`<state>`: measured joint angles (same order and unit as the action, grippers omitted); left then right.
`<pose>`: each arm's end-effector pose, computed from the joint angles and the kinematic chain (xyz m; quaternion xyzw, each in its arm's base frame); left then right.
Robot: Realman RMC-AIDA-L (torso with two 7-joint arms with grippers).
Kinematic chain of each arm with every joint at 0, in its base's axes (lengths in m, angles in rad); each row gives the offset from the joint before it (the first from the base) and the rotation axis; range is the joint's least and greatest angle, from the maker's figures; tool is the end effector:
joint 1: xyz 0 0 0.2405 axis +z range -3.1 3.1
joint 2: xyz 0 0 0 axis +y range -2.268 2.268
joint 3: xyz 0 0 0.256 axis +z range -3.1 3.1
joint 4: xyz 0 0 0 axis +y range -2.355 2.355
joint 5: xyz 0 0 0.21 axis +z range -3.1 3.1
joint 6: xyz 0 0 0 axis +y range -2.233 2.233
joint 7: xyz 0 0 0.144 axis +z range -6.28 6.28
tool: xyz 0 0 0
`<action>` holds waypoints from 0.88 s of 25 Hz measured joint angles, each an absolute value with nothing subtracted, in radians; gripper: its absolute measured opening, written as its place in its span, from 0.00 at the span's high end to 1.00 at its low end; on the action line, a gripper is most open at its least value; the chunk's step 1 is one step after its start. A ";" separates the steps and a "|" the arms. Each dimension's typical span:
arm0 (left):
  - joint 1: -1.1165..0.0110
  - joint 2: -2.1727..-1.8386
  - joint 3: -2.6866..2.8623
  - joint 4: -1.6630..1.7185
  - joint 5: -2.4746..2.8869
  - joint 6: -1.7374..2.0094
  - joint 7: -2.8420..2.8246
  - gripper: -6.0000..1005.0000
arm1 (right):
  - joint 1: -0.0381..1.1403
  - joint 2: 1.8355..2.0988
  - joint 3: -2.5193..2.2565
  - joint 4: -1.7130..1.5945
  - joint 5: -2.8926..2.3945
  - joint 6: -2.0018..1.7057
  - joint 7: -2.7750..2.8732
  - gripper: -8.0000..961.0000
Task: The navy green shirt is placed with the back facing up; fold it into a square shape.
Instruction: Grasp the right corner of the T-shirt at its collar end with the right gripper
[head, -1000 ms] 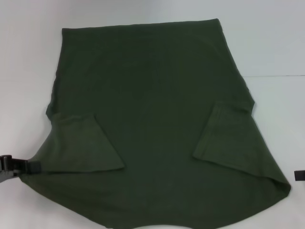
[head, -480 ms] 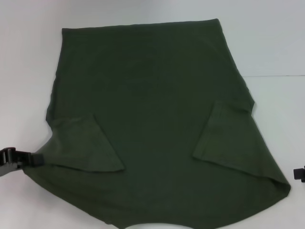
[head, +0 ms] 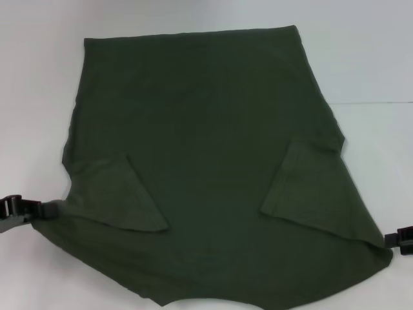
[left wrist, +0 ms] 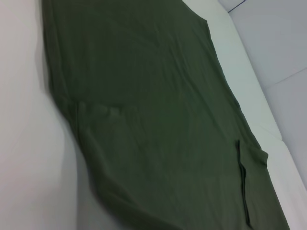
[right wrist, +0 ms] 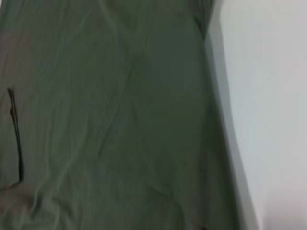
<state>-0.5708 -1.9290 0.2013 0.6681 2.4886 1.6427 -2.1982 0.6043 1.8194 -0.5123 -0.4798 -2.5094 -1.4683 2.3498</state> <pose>-0.3358 0.3253 0.0860 -0.7373 -0.6285 -0.2072 0.1358 0.3553 0.3357 0.0762 -0.7202 0.6771 0.0674 0.1354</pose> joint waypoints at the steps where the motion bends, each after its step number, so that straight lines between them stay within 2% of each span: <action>1: -0.572 -1.929 0.201 0.668 2.488 1.643 -2.198 0.99 | 0.607 1.820 -0.516 -0.473 -2.509 -1.459 2.352 0.46; 22: -0.587 -1.928 0.196 0.654 2.470 1.641 -2.198 0.99 | 0.661 1.836 -0.555 -0.398 -2.509 -1.351 2.364 0.46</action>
<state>-0.5872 -1.9280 0.1960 0.6539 2.4704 1.6413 -2.1981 0.6609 1.8360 -0.5553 -0.3984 -2.5094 -1.3506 2.3640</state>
